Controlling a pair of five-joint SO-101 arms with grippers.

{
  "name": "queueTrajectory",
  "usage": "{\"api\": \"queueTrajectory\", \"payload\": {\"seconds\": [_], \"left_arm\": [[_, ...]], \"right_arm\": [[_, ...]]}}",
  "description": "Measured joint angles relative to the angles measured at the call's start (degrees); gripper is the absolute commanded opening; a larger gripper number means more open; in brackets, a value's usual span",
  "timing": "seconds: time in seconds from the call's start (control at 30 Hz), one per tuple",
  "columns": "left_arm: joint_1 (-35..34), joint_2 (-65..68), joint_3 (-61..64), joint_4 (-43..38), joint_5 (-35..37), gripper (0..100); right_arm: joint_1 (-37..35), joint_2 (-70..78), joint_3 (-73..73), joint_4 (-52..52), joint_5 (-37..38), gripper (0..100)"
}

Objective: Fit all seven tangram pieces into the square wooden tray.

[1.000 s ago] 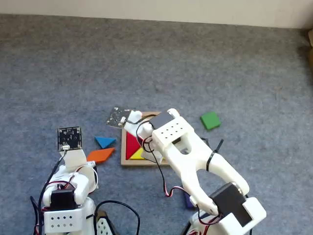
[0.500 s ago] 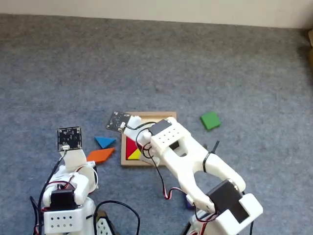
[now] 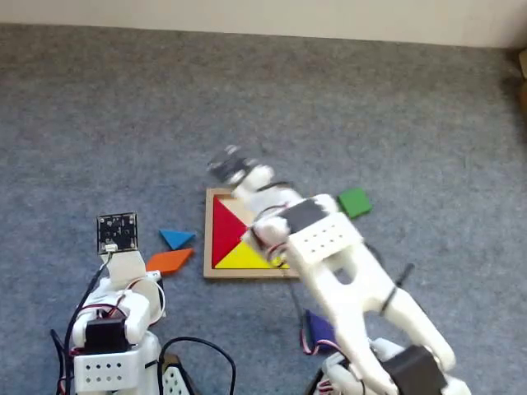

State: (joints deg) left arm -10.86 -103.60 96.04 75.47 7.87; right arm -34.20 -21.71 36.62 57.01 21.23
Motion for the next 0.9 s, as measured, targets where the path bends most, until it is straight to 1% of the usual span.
{"api": "queueTrajectory", "payload": {"seconds": [0.07, 0.1, 0.23, 0.3, 0.37, 0.53, 0.73, 0.9], "left_arm": [[0.0, 0.0, 0.0, 0.0, 0.0, 1], [0.0, 0.0, 0.0, 0.0, 0.0, 1], [0.0, 0.0, 0.0, 0.0, 0.0, 1], [0.0, 0.0, 0.0, 0.0, 0.0, 1], [0.0, 0.0, 0.0, 0.0, 0.0, 1], [0.0, 0.0, 0.0, 0.0, 0.0, 1], [0.0, 0.0, 0.0, 0.0, 0.0, 1], [0.0, 0.0, 0.0, 0.0, 0.0, 1]], "right_arm": [[4.0, -1.1, 0.0, 0.1, -2.0, 2.7], [5.8, -1.1, -0.3, 0.1, -3.2, 5.4], [12.6, 0.2, -2.8, 0.1, -7.7, 25.4], [15.6, 3.3, -4.5, 0.1, -10.1, 31.7], [18.4, 7.6, -6.7, 0.1, -11.6, 32.0], [23.1, 20.8, -15.0, 0.1, -12.2, 32.0], [25.2, 35.3, -25.1, 0.1, -12.2, 32.0], [26.1, 42.5, -30.7, 0.6, -12.2, 32.0]]}}
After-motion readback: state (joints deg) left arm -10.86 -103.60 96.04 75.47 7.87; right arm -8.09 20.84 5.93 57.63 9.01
